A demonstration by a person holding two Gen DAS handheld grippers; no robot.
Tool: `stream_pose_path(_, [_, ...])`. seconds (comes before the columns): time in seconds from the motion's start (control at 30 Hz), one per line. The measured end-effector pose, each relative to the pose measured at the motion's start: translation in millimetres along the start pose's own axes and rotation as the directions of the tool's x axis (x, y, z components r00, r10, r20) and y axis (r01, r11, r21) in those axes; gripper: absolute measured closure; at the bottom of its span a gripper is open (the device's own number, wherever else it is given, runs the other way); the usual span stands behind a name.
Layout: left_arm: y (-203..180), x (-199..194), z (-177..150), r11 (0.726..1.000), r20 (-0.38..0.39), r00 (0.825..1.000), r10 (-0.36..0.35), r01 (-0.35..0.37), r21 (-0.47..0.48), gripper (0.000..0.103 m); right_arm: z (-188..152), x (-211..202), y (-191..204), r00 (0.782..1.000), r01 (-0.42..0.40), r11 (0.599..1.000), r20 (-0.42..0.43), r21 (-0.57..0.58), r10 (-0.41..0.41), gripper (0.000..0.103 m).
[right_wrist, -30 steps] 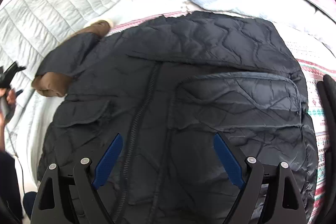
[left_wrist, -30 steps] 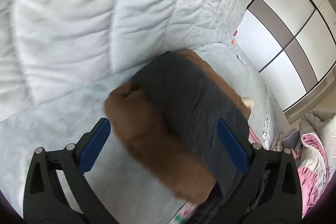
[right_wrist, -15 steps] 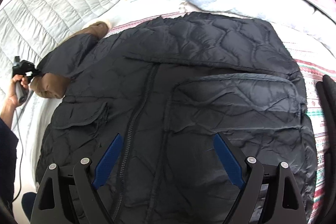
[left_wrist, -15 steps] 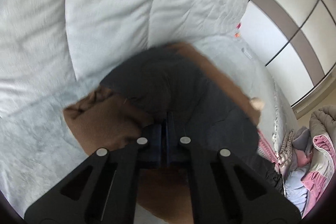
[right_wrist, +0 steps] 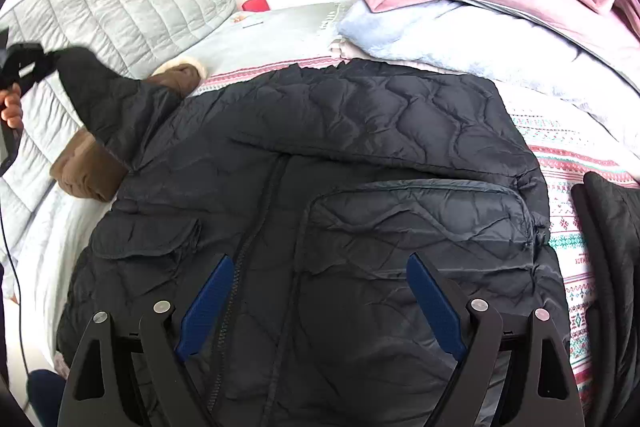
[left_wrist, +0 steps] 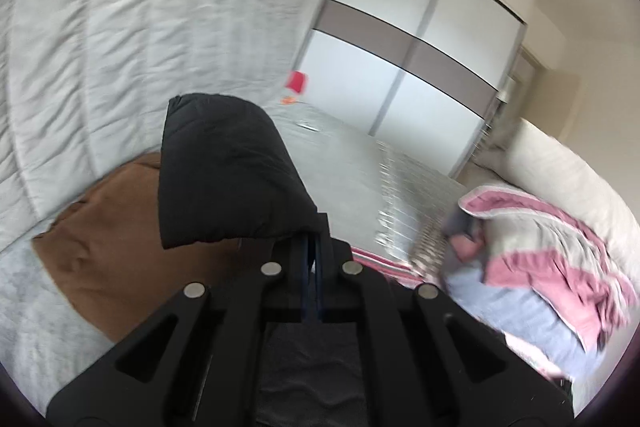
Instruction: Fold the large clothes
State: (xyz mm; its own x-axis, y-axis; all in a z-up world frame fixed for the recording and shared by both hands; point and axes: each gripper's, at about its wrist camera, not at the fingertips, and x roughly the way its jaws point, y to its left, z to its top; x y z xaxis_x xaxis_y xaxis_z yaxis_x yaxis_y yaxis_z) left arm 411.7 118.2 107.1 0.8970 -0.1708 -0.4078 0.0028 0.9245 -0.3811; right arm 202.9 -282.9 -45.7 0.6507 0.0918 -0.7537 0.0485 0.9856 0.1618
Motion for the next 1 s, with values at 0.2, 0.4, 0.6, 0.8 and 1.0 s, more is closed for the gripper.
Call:
stream_pose_path(0.2, [-99, 17, -57, 0.981, -0.112, 0.986, -0.127, 0.141, 0.133, 0.100, 2, -9, -11, 0.995, 0.093, 0.995, 0.040, -0.022, -0.092, 0.014])
stream_pose_path(0.4, [-154, 68, -141, 0.963, -0.281, 0.948, -0.146, 0.202, 0.179, 0.100, 8, -11, -41, 0.995, 0.098, 0.995, 0.022, 0.031, -0.099, 0.014])
stream_pose_path(0.6, [-167, 106, -207, 0.961, -0.411, 0.905, -0.105, 0.199, 0.192, 0.100, 13, -7, -80, 0.996, 0.084, 0.987, -0.008, 0.137, -0.084, 0.014])
stream_pose_path(0.8, [-171, 113, -245, 0.957, -0.477, 0.876, -0.071, 0.195, 0.215, 0.093, 12, -7, -94, 0.999, 0.048, 0.979, -0.032, 0.199, -0.043, 0.014])
stream_pose_path(1.0, [-188, 115, -264, 0.942, -0.549, 0.830, -0.095, 0.253, 0.221, 0.057, 12, -9, -90, 0.999, 0.030, 0.980, -0.029, 0.196, -0.025, 0.014])
